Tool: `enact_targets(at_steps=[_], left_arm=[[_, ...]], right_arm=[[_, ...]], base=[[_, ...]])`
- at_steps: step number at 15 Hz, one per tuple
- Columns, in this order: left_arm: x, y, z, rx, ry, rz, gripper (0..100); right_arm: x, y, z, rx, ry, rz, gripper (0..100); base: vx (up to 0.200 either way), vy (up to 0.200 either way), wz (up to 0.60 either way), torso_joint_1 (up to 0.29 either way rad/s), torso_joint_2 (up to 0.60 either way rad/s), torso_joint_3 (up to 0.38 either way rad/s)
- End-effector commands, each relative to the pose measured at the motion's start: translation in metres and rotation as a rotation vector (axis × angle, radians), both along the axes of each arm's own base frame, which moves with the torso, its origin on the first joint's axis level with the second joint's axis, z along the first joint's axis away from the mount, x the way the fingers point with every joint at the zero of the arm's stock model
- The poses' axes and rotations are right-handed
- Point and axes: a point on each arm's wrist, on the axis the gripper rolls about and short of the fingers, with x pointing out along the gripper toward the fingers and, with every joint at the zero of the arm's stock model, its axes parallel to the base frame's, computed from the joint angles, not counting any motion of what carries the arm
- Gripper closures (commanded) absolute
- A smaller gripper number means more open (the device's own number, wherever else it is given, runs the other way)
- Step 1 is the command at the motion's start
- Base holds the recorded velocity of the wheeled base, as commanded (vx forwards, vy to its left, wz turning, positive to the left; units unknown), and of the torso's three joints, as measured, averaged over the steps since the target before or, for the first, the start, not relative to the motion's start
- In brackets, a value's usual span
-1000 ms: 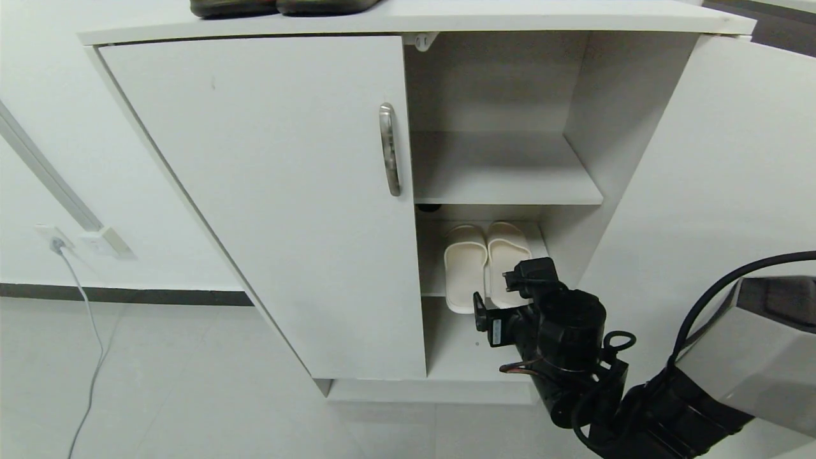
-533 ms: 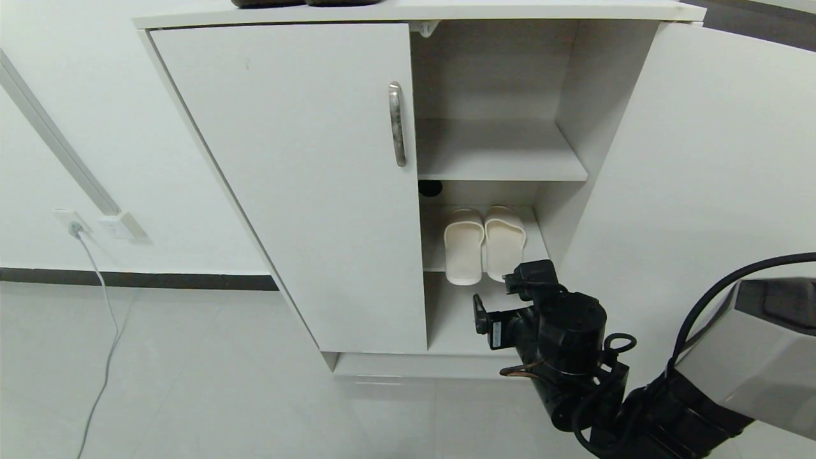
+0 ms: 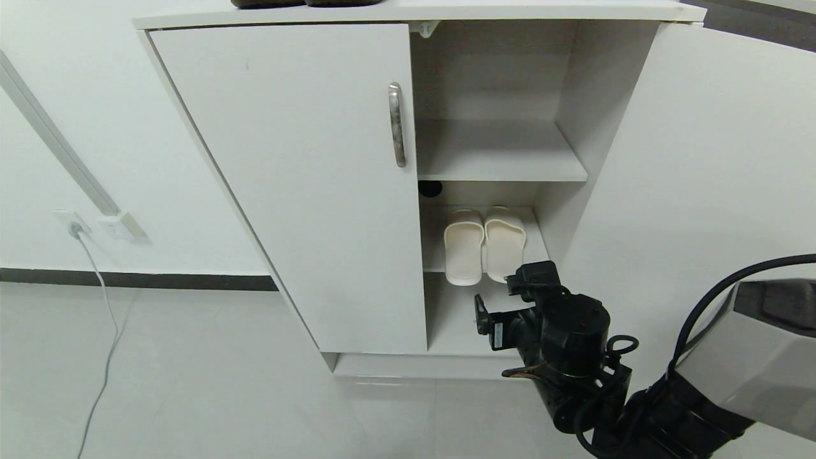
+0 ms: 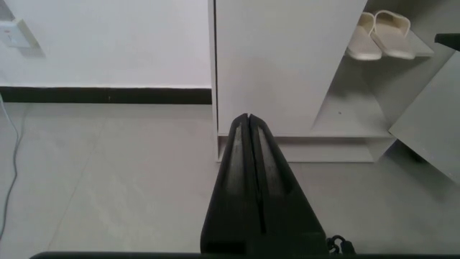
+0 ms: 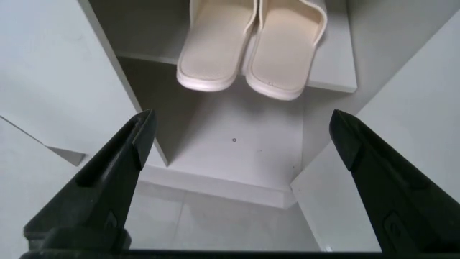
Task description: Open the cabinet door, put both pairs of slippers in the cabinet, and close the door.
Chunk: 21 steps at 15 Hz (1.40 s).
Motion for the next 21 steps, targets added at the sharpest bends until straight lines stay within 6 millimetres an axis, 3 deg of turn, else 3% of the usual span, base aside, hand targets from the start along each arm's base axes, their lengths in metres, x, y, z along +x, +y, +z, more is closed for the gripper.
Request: enact_targets(at_steps=[1, 9, 21], left_arm=[[0.0000, 0.0000, 0.0005, 0.000, 0.000, 0.001, 100], [0.0001, 0.0000, 0.0001, 0.000, 0.001, 0.001, 100], [0.0000, 0.0000, 0.0005, 0.000, 0.000, 0.001, 100]], right_arm=[[-0.0006, 0.0003, -0.0013, -0.005, 0.003, 0.002, 0], [-0.0001, 0.0008, -0.0016, 0.000, -0.007, 0.001, 0], [-0.0004, -0.0002, -0.0012, 0.002, -0.011, -0.001, 0]], base=[[0.000, 0.000, 0.00, 0.002, 0.00, 0.090], [0.000, 0.000, 0.00, 0.004, 0.00, 0.165], [0.000, 0.000, 0.00, 0.000, 0.00, 0.000]])
